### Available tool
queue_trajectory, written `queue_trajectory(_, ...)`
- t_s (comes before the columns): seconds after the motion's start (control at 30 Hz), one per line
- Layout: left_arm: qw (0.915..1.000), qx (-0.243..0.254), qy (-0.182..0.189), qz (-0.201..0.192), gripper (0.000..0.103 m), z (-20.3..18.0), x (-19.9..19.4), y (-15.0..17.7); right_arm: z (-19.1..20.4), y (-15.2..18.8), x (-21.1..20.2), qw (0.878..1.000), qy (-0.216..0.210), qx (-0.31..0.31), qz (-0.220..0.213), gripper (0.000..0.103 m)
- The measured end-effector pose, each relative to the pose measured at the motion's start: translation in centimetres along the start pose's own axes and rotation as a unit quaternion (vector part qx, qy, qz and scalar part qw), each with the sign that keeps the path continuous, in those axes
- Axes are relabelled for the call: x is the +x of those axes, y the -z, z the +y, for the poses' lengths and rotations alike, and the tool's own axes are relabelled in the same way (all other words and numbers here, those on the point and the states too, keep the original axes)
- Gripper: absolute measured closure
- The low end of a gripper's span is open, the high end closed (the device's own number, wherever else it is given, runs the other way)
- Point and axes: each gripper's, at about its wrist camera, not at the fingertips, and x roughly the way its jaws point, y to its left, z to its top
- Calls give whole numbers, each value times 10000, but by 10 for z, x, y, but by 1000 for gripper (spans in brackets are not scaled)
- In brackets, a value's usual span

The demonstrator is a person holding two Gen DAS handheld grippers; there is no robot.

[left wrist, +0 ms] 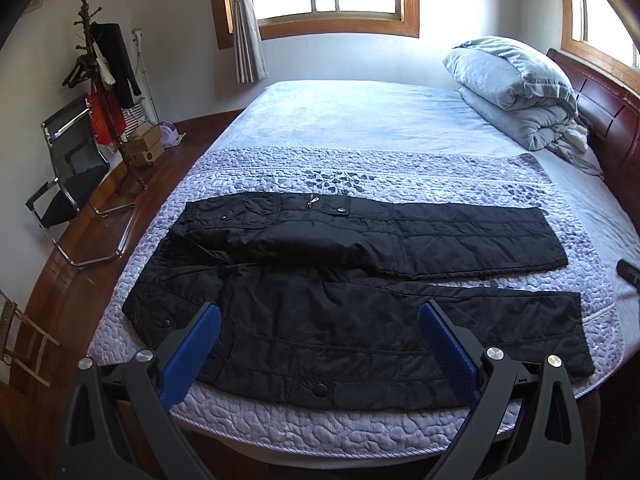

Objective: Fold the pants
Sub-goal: 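Lower the right tool onto a pant leg hem and close it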

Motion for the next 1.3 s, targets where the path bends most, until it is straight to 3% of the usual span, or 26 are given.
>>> queue_trajectory(0.17, 9994, 247, -69, 242, 4, 11, 53, -29, -29, -41, 51, 10000, -48, 30, 36, 2)
queue_trajectory(0.33, 9959, 356, 124, 824, 4, 51, 138, -77, -73, -95, 151, 9972, -250, 202, 680, 2)
queue_trajectory(0.4, 9923, 122, 302, 1198, 4, 82, 182, -96, -94, -114, 202, 9920, -478, 457, 1071, 2)
queue_trajectory(0.53, 9718, -1066, 378, 2069, 4, 167, 277, -126, -132, -137, 291, 9692, -946, 1330, 1847, 2)
queue_trajectory(0.63, 9466, -1927, 389, 2555, 4, 226, 329, -134, -155, -145, 346, 9514, -1119, 1797, 2237, 2)
queue_trajectory(0.67, 9393, -2127, 349, 2668, 4, 241, 342, -135, -160, -148, 362, 9470, -1133, 1909, 2323, 2)
queue_trajectory(0.73, 9332, -2263, 53, 2792, 4, 260, 359, -139, -172, -152, 388, 9431, -1045, 2029, 2416, 2)
queue_trajectory(0.87, 9310, -2124, -120, 2968, 4, 278, 385, -149, -188, -159, 426, 9418, -876, 1941, 2600, 2)
queue_trajectory(0.97, 9257, -2026, -300, 3181, 4, 286, 401, -150, -191, -155, 448, 9323, -1060, 1809, 2949, 2)
queue_trajectory(1.1, 9136, -1956, -398, 3543, 4, 291, 428, -142, -182, -148, 456, 9384, -905, 1310, 3067, 2)
queue_trajectory(1.3, 9069, -1867, -660, 3719, 4, 285, 462, -131, -155, -137, 466, 9456, -232, 329, 3229, 2)
